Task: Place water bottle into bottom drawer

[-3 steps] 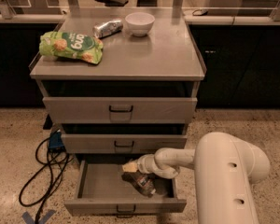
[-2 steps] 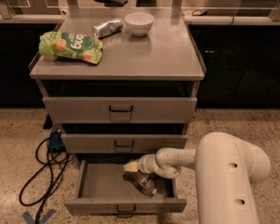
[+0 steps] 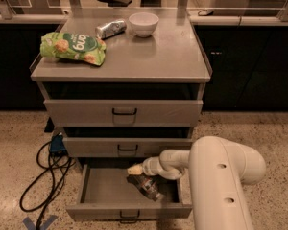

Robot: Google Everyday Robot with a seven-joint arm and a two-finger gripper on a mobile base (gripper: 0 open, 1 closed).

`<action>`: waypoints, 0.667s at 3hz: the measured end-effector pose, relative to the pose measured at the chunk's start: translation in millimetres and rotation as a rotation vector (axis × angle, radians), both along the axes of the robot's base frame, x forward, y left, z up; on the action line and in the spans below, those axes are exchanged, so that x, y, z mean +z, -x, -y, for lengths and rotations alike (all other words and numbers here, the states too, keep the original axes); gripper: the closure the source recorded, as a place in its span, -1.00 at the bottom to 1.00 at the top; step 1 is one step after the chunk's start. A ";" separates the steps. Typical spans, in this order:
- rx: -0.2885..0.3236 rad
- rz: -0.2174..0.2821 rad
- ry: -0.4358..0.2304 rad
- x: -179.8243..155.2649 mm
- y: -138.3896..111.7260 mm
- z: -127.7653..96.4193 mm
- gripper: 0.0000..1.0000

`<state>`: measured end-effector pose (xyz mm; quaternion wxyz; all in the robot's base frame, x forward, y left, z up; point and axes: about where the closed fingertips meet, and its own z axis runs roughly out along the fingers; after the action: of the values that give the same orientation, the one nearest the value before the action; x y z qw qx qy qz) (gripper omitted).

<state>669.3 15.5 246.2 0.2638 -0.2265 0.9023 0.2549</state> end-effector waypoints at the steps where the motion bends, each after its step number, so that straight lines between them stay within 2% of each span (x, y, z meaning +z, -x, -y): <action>1: 0.000 0.001 0.000 0.2 -1.5 0.8 0.62; 2: 0.000 0.001 0.000 0.2 -1.4 0.8 0.15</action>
Offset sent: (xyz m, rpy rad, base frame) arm 0.0015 -0.0008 0.0002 -0.0001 -0.0014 0.0000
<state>670.7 14.8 246.4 0.2644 -0.2267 0.9021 0.2547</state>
